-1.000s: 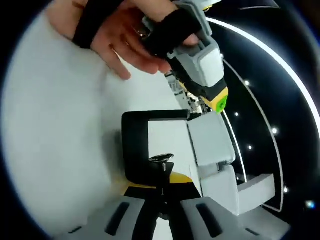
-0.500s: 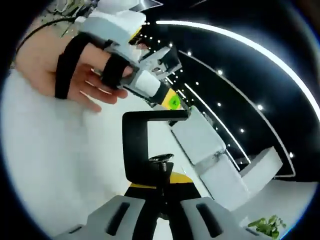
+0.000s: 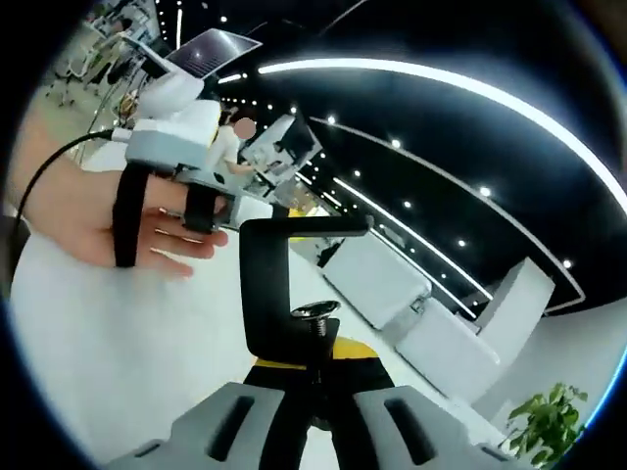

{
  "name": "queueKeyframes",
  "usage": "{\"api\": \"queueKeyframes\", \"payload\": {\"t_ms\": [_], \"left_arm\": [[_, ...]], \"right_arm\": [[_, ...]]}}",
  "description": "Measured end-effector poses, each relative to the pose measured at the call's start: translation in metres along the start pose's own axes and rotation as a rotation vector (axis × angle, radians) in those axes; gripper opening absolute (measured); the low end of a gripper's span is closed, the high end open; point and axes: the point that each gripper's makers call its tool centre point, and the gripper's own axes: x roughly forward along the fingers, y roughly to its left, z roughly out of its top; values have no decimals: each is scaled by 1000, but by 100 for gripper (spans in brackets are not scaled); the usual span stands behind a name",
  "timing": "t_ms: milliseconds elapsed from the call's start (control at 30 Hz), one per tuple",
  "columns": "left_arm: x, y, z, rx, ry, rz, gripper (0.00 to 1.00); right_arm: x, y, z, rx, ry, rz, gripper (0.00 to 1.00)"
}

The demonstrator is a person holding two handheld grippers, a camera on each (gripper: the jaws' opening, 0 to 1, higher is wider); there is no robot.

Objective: Clamp the fixed fixture on the desktop, loosen the retaining clip, secure it to the edge of the desk, and tighten the retaining clip.

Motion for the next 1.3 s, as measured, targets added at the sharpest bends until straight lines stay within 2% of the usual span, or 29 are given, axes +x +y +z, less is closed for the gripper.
{"api": "queueKeyframes", "payload": {"t_ms": [367,433,567,967,1067,1167,1300], "left_arm": [[0,-1,1,8,-5,-5,28],[-1,-2,1,3,-8,-9,28],[-2,-4,1,3,-3,-14,28],[-5,-9,-1,13,7,-32,28],[-6,-10,0,12,7,-34,27],[-7,-10,-1,11,10,-35,27],[-8,-11,-1,13,12,-37,27]], "right_arm": [[-28,-7,20,203,-56,-12,2],[-34,-8,23,205,-65,-31,2],[-46,-11,28,294,-91,-50,2],[-81,-15,44,394,-139,-61,3],[-85,-13,48,384,-149,-64,3],[-89,-10,47,424,-150,-59,3],[-95,-4,50,421,-155,-63,3]]}}
